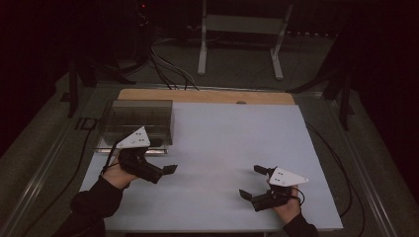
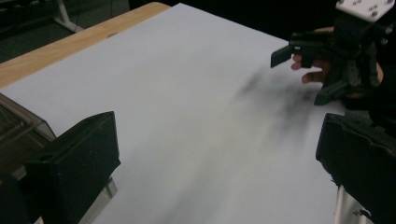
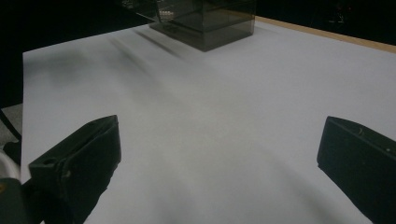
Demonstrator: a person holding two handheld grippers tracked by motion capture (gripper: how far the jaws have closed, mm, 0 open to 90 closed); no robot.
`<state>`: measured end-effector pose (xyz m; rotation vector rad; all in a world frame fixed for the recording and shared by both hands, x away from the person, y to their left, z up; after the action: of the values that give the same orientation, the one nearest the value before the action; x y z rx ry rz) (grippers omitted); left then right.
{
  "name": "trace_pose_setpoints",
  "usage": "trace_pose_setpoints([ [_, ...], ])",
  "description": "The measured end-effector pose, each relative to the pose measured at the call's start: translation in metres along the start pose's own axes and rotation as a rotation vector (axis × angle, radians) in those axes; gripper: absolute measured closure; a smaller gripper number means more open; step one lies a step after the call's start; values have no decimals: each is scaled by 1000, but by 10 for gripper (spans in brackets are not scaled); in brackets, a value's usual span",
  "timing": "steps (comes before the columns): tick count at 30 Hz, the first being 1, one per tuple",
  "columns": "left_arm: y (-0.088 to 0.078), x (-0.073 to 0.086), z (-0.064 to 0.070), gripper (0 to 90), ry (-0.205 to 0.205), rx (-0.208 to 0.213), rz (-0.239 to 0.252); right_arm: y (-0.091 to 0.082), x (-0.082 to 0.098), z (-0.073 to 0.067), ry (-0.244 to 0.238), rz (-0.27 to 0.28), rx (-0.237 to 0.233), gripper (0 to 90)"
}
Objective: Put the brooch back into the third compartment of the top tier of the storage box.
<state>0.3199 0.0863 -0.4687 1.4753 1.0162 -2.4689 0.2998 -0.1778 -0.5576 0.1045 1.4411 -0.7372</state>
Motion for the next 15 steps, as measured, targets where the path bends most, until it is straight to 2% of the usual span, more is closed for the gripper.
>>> trace_pose_setpoints([
  [3, 0, 9, 1, 5, 4, 4, -11, 0, 0, 0, -2, 0, 1, 0],
  [9, 2, 27, 1, 5, 19, -20, -16, 0, 0, 0, -4, -1, 1, 0],
  [15, 3, 41, 1, 5, 4, -15, -25, 0, 0, 0, -2, -2, 1, 0],
])
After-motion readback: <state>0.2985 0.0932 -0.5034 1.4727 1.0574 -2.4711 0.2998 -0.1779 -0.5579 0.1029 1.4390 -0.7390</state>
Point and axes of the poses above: each handheld gripper's, and its own axes: y roughly forward along the jaws, x roughly out of its underside, z roughly to its right, the point moved 10 cm from there along y, roughly forward along the jaws, and after that the axes turned 14 degrees about -y, right-handed, at the moved point
